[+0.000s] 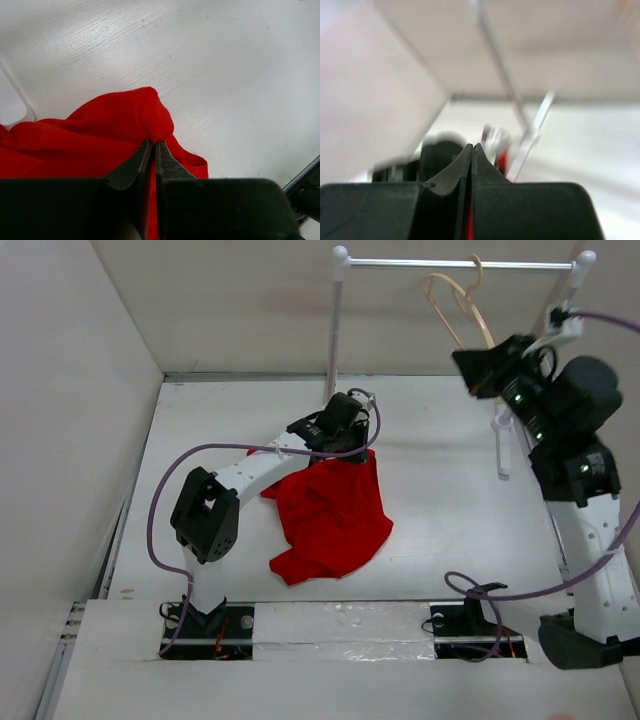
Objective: Place the t-shirt on the hanger
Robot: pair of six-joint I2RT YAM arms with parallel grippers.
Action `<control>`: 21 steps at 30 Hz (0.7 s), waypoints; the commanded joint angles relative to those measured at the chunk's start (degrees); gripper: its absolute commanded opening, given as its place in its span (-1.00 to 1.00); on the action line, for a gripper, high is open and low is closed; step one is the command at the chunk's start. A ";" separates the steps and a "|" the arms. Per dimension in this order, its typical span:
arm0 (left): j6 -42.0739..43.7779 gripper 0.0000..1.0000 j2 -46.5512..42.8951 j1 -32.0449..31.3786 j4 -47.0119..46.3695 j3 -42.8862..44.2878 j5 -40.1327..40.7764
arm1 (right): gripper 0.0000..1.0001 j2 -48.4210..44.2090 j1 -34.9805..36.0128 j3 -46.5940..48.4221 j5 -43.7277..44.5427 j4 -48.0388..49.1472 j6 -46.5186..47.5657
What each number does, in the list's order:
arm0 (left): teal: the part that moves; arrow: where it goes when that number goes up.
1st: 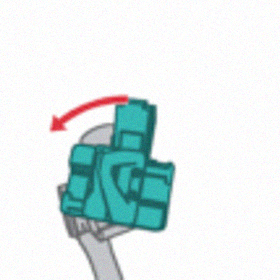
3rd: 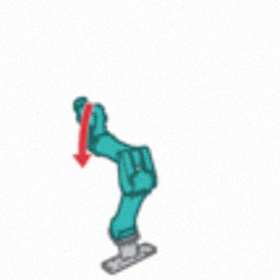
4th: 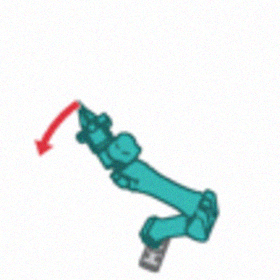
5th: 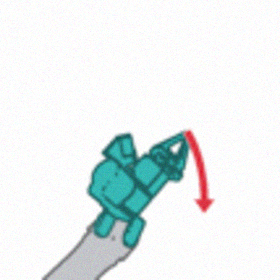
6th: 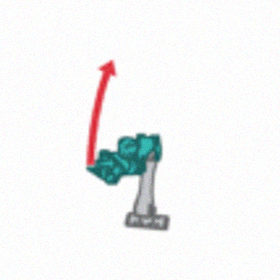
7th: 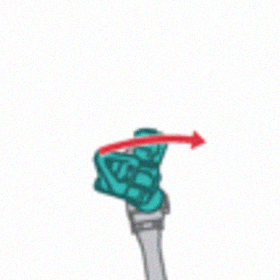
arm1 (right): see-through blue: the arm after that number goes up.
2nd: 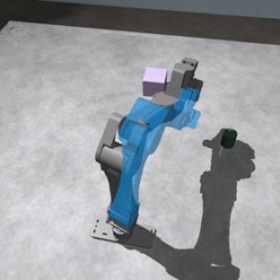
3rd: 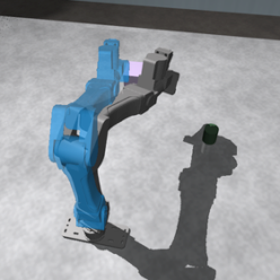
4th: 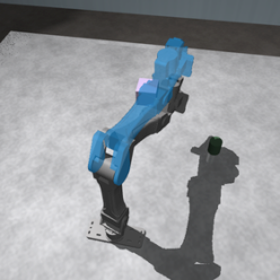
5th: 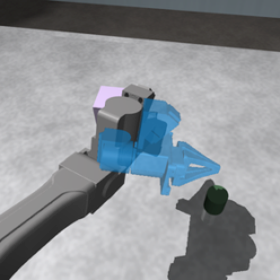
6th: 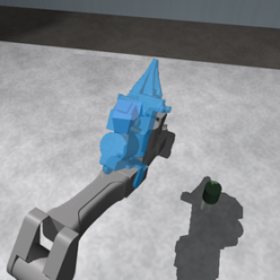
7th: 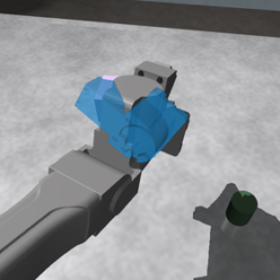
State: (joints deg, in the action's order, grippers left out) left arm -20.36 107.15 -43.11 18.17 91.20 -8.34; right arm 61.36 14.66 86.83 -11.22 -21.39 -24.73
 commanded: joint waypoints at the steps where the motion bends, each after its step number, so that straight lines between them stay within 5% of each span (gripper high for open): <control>1: -1.00 -1.00 -3.18 -0.48 -2.79 -0.41 -2.74 | -0.78 10.59 -5.76 16.83 5.78 -13.89 9.95; 4: -0.12 -1.00 -4.23 -1.01 -2.79 -1.02 -2.21 | -0.05 19.65 -10.95 32.06 8.47 -15.79 13.30; 7: -0.29 -1.00 -5.29 -1.62 -3.85 -2.69 -3.17 | 0.35 26.77 -15.17 38.92 5.36 -16.04 15.59; 12: -0.21 -1.00 -7.04 -1.62 -5.60 -4.71 -3.61 | 0.49 36.98 -17.38 49.22 2.26 -23.43 19.01; 21: 0.41 -1.00 -8.10 -1.62 -6.13 -6.82 -4.41 | 0.50 40.32 -17.38 47.56 2.35 -17.99 23.85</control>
State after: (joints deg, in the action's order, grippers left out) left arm -20.45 102.98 -44.60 14.50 85.34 -11.33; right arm 102.89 -2.68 131.44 -7.99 -42.83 -3.75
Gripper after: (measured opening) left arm 0.018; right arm 0.752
